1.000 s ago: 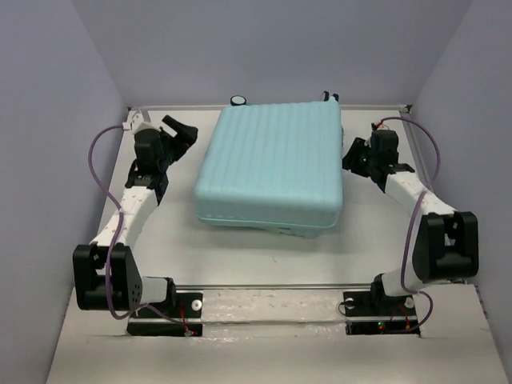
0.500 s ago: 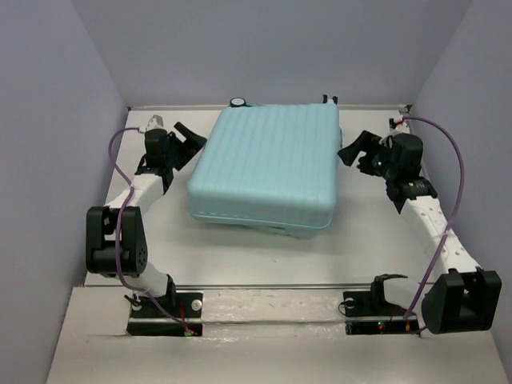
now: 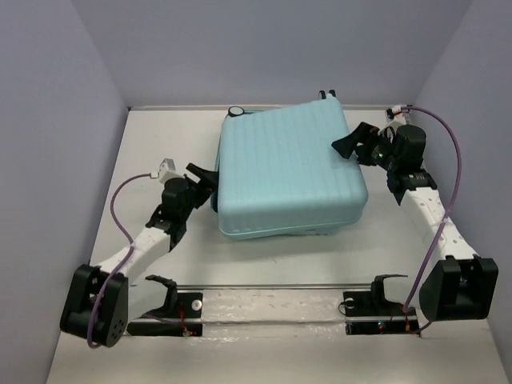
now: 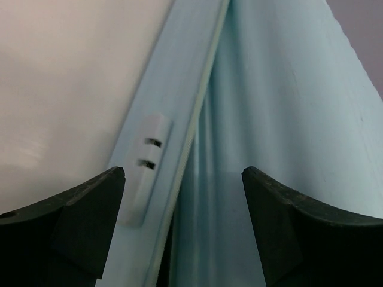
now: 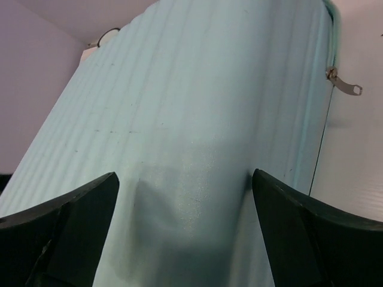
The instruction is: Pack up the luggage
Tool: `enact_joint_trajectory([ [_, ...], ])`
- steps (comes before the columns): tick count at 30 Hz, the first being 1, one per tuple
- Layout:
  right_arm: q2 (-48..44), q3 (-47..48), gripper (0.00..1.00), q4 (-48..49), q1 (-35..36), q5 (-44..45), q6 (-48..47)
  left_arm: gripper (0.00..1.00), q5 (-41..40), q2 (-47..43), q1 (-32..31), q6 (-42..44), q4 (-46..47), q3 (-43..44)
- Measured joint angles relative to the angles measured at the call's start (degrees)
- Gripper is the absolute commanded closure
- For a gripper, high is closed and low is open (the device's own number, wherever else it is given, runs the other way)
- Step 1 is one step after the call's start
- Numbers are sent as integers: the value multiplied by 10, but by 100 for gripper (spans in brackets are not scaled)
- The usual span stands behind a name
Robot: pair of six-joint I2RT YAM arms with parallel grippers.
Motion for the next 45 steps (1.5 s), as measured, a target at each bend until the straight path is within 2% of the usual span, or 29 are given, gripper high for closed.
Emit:
enact_joint_trajectory([
  [3,11,2,12,13,-6,22,-20,9,-47,-80,-54,-17,-18,-43],
  [5,13,3,12,14,-9,28,-35,9,-81,-149,-99,-20,-75,-59],
  [8,17,10,11,5,-9,24,-59,1,-122,-230,-130,5,-153,-54],
  [10,23,17,8,-1,-9,10,-75,1,-150,-255,-140,38,-226,-10],
  [12,29,23,5,-4,-9,-1,-83,1,-166,-244,-132,74,-264,81],
  [14,40,31,1,-4,-9,-18,-92,1,-139,-195,-103,99,-261,191],
  [16,52,39,0,-2,-10,-38,-99,1,-61,-113,-28,116,-223,336],
  [19,62,46,0,2,-11,-59,-104,1,13,19,38,132,-176,474],
  [24,70,47,0,7,-14,-66,-103,1,141,262,82,141,-168,620],
  [27,71,47,0,9,-16,-68,-103,1,208,408,99,141,-189,670],
  [29,71,47,0,9,-16,-68,-103,1,245,481,105,141,-210,683],
  [32,71,47,0,9,-16,-67,-103,1,285,537,110,130,-234,682],
  [38,72,47,0,9,-16,-68,-100,1,320,528,99,133,-203,672],
  [45,80,47,0,15,-16,-68,-99,1,302,483,100,106,-123,582],
])
